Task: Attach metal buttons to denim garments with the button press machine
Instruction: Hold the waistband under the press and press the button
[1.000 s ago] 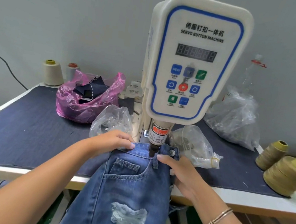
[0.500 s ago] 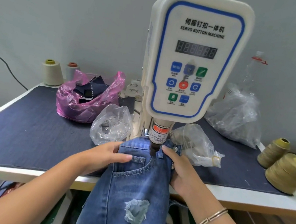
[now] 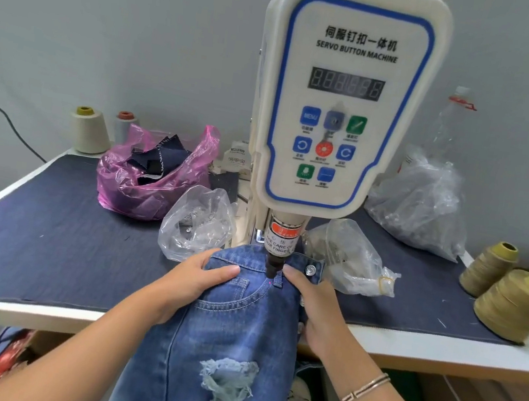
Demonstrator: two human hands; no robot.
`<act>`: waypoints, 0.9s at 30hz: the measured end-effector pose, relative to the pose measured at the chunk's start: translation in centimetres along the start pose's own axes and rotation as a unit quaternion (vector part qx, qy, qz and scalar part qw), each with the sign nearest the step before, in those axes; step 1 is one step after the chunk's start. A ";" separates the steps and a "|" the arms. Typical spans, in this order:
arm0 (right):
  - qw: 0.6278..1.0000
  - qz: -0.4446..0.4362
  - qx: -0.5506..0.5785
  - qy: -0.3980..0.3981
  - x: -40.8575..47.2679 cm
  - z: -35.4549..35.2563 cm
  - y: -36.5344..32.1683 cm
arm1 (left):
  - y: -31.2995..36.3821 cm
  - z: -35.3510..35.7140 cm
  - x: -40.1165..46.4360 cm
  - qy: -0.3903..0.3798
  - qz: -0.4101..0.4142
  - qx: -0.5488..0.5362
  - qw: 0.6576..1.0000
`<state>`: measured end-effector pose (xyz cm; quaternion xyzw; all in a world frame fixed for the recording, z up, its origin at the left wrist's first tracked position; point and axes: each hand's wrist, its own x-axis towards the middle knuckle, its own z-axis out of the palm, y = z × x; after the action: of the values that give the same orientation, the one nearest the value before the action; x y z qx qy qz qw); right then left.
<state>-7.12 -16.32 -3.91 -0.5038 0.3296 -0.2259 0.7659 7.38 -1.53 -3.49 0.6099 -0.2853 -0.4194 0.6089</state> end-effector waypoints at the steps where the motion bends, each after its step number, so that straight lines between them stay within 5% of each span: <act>1: 1.000 0.001 0.002 0.001 0.0 -0.1 0.1 | -0.1 0.2 0.0 0.001 0.009 -0.004 1.000; 27: 0.998 -0.050 -0.025 -0.012 0.3 -0.5 1.1 | -0.9 0.2 0.2 0.010 0.018 -0.055 0.998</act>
<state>-7.24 -16.39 -5.18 -0.5412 0.3004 -0.2495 0.7447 7.21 -1.72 -4.37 0.5744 -0.2665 -0.4175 0.6517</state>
